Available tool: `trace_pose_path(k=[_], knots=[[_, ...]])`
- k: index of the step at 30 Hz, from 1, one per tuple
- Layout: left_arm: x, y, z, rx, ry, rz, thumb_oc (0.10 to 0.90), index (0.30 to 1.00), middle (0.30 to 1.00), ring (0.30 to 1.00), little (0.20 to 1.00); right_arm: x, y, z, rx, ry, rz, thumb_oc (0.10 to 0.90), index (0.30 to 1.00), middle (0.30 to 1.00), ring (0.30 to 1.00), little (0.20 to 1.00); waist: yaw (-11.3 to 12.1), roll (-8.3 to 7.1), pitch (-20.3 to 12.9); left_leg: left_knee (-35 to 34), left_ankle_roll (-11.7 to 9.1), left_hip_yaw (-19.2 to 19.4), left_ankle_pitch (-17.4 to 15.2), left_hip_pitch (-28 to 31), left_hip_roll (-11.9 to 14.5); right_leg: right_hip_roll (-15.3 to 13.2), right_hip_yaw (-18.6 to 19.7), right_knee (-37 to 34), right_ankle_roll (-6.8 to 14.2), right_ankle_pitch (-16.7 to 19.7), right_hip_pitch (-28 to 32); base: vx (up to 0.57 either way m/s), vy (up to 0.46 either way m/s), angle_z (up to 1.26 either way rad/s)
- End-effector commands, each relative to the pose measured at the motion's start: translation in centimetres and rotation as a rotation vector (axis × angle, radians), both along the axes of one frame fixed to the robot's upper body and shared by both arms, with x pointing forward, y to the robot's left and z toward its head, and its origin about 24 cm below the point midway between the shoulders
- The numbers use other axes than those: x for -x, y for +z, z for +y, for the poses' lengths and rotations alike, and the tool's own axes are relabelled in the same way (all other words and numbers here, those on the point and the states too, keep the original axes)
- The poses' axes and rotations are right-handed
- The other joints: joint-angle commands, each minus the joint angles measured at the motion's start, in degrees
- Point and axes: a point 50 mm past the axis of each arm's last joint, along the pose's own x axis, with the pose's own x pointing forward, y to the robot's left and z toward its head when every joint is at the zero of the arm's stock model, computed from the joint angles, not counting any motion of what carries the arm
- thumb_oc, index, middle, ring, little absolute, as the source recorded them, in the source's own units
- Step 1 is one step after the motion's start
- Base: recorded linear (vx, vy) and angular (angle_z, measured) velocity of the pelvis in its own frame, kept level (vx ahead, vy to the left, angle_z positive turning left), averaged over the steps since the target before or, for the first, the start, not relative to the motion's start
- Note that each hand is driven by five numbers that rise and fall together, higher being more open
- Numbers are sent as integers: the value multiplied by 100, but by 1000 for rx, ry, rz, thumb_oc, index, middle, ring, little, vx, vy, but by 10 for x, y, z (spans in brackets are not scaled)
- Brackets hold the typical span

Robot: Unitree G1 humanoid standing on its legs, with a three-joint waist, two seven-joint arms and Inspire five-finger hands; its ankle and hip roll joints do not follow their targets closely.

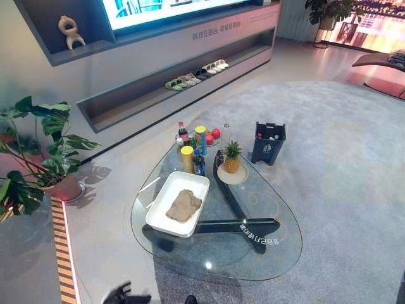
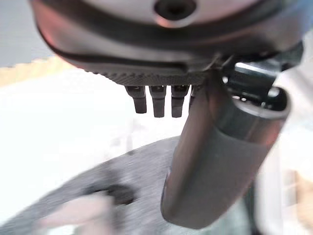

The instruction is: Wipe the table with a cloth and put it in the basket.

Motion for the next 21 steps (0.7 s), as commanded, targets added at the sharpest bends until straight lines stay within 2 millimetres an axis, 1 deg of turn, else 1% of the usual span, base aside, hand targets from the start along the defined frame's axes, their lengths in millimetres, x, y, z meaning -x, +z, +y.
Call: trace_pose_path(k=[1,2,8,14,21], knots=[[-41,14,17,-54,-53,-81,800,900,900,900,900,-2,1,-1,33,69,31,800,900,900,900,900,95,-204,72,35,174,35,-554,354,-353,-52,-83,217,147,-1,8,0,0,0],[-35,10,11,-22,-95,-26,800,900,900,900,900,-3,0,1,33,71,23,800,900,900,900,900,72,-210,77,35,183,47,-565,367,-354,-52,-80,238,152,-1,7,0,0,0],[-33,6,3,9,-152,33,800,900,900,900,900,-6,-1,5,32,96,10,800,900,900,900,900,10,-228,77,35,200,81,-583,399,-346,-26,-51,289,145,-26,9,0,0,0],[-35,4,-4,22,-197,52,800,900,900,900,900,-8,-2,9,25,117,14,800,900,900,900,900,-18,-270,83,35,221,80,-606,458,-339,11,4,297,125,-34,41,0,0,0],[-38,4,-8,32,-197,41,800,900,900,900,900,-8,-2,10,21,116,21,800,900,900,900,900,-25,-283,76,35,215,77,-619,497,-318,24,31,271,121,-25,74,0,0,0]])
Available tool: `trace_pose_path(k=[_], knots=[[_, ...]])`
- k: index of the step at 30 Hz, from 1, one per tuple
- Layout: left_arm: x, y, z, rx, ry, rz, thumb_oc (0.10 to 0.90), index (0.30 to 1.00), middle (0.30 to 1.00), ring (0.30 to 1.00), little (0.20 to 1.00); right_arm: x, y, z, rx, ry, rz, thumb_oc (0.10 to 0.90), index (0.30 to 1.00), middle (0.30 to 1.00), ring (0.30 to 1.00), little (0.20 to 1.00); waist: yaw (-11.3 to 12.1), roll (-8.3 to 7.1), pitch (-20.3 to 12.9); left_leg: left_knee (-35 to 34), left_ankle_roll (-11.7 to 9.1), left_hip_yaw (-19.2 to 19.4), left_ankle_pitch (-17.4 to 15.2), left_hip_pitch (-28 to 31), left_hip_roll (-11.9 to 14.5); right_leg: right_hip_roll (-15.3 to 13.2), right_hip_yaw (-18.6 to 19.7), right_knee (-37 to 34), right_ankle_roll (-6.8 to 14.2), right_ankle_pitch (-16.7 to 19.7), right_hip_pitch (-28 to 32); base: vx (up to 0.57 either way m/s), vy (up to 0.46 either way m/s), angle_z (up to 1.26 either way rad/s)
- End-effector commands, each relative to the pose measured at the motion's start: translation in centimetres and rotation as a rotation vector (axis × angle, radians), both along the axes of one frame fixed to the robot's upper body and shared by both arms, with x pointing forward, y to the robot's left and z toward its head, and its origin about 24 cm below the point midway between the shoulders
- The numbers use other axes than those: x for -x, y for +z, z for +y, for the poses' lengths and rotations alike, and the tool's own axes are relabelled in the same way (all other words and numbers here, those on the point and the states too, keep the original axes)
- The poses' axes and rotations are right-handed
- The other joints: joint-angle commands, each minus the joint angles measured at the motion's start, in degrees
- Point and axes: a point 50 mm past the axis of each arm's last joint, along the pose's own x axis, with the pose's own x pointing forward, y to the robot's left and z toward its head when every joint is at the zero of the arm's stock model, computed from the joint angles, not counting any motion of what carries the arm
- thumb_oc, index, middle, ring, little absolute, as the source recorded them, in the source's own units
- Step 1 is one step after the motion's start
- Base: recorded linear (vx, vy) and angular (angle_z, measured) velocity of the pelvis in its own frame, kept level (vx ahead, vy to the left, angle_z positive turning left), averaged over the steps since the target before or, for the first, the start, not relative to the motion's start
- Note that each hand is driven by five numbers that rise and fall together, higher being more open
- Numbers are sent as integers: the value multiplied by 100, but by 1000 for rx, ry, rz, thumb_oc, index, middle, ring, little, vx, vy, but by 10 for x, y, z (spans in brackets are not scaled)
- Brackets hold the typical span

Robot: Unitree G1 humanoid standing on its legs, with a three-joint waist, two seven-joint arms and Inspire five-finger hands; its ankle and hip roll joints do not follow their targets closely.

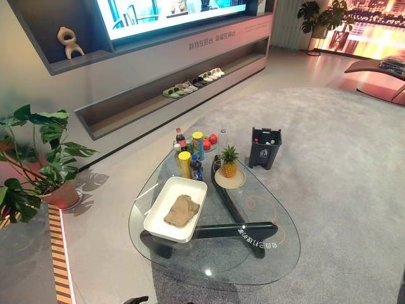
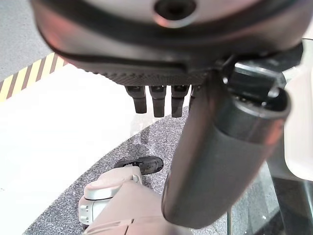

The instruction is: Wipe the table with a cloth and put it in the basket.

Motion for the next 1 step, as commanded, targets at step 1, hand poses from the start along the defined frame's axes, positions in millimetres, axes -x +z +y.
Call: trace_pose_path(k=[1], knots=[[-31,8,9,-31,-33,-61,800,900,900,900,900,-11,3,-2,39,42,1,800,900,900,900,900,26,-206,201,35,219,61,-576,391,-326,-7,18,266,129,16,-14,0,0,0]])
